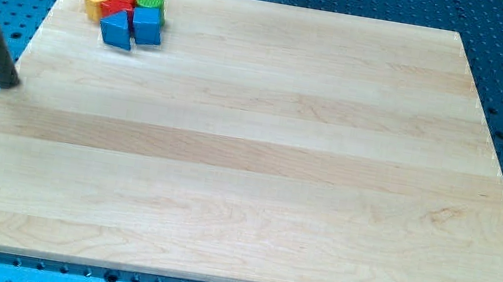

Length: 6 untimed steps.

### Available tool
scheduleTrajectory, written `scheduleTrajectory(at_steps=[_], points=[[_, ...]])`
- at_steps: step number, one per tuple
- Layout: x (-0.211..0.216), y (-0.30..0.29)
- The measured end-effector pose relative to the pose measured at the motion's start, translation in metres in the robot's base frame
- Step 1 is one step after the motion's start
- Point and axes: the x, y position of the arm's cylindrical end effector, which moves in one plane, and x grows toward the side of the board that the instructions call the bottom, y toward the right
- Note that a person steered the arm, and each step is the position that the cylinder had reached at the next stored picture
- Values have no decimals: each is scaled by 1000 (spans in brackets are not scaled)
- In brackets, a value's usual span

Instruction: Separate the red circle from the heart

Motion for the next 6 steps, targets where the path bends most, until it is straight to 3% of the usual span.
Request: scheduleTrajectory(at_steps=[2,3,5,6], points=[[-162,19],[-221,37],[-211,129],[-151,151]])
